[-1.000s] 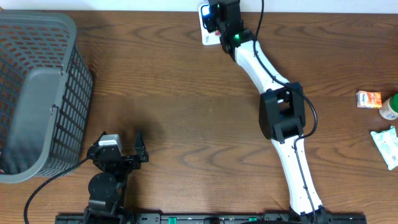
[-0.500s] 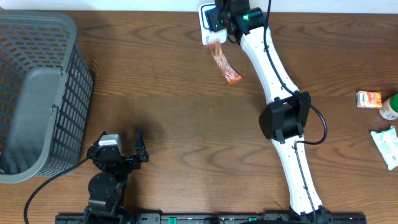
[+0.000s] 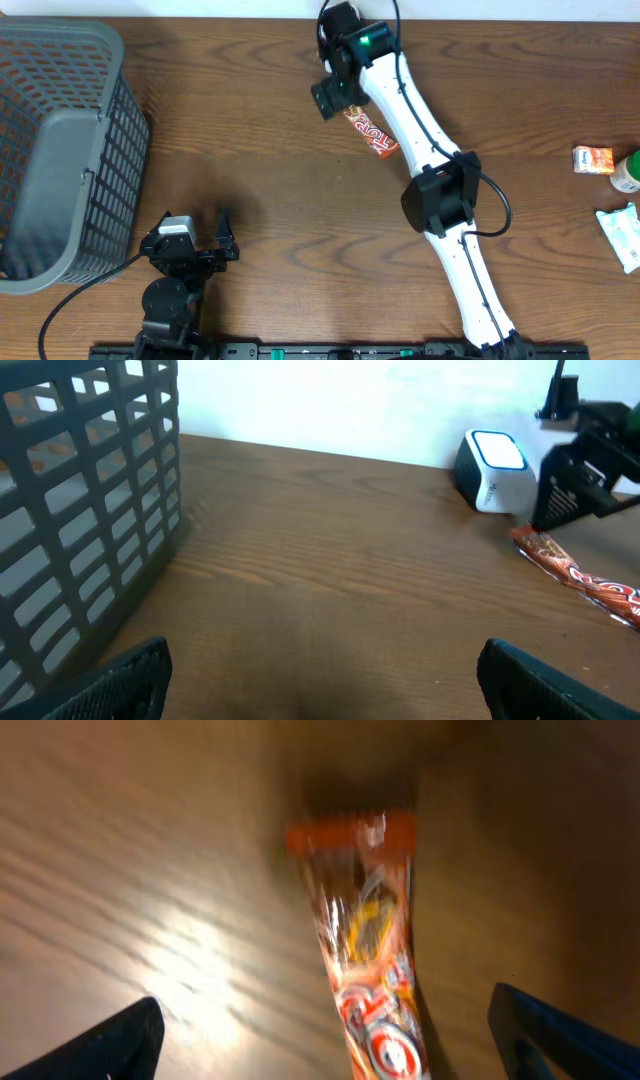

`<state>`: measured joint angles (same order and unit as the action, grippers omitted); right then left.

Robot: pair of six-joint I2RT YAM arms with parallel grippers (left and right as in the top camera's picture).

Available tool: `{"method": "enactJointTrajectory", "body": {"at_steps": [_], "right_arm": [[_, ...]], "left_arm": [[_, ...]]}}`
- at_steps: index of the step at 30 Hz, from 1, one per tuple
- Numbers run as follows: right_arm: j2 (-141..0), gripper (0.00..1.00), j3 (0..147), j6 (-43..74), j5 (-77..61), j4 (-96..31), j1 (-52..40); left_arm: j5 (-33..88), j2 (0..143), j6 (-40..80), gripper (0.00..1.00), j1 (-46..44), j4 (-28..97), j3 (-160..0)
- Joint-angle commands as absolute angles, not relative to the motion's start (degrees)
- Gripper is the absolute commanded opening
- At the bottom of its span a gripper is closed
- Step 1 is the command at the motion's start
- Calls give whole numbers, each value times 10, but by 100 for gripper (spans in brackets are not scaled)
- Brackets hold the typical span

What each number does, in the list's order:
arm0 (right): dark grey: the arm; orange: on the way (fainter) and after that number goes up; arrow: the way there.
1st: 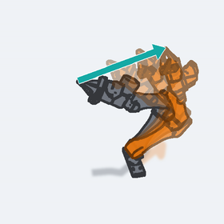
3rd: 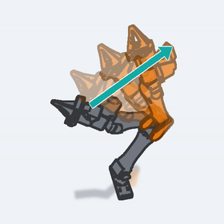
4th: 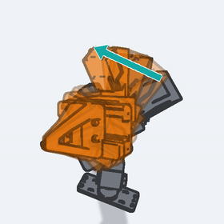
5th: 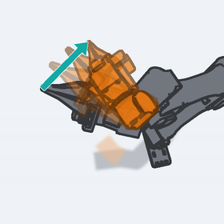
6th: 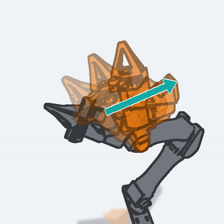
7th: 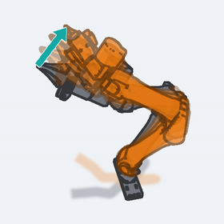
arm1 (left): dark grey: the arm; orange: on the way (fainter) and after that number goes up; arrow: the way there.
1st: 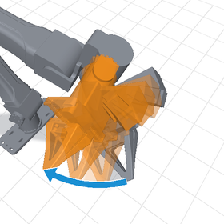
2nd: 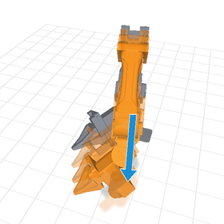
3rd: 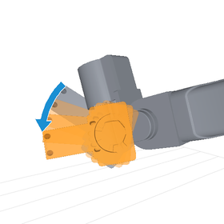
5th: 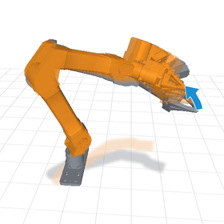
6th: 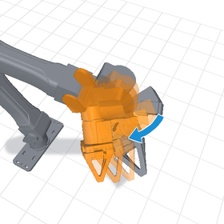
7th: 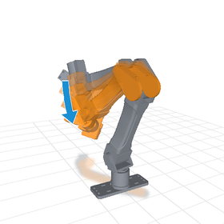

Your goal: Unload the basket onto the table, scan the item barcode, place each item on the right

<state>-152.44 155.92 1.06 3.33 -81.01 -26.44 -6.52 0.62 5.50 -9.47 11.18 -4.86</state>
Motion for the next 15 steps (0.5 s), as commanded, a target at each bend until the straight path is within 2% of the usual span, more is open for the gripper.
{"method": "enactJointTrajectory", "body": {"at_steps": [1,6,8,9,10,12,13,14,15], "right_arm": [[-1527,99,1516,2,90,-829,-257],[-1527,99,1418,1,89,-809,-236],[-1527,89,1382,2,88,-793,-231],[-1527,77,1369,2,84,-786,-230],[-1527,50,1355,2,82,-782,-229],[-1527,20,1352,4,79,-789,-228],[-1526,8,1353,4,78,-792,-228],[-1523,1,1357,6,79,-801,-227],[-1520,1,1362,14,82,-811,-226]], "left_arm": [[-66,2,46,98,-92,126,-39],[-66,2,46,98,-92,126,-39],[-66,2,46,98,-92,126,-39],[-66,2,46,98,-92,126,-39],[-66,2,46,98,-92,126,-39],[-66,2,46,98,-92,126,-39],[-66,2,46,98,-92,126,-39],[-66,2,46,98,-92,126,-39],[-66,2,46,98,-92,126,-39]]}}
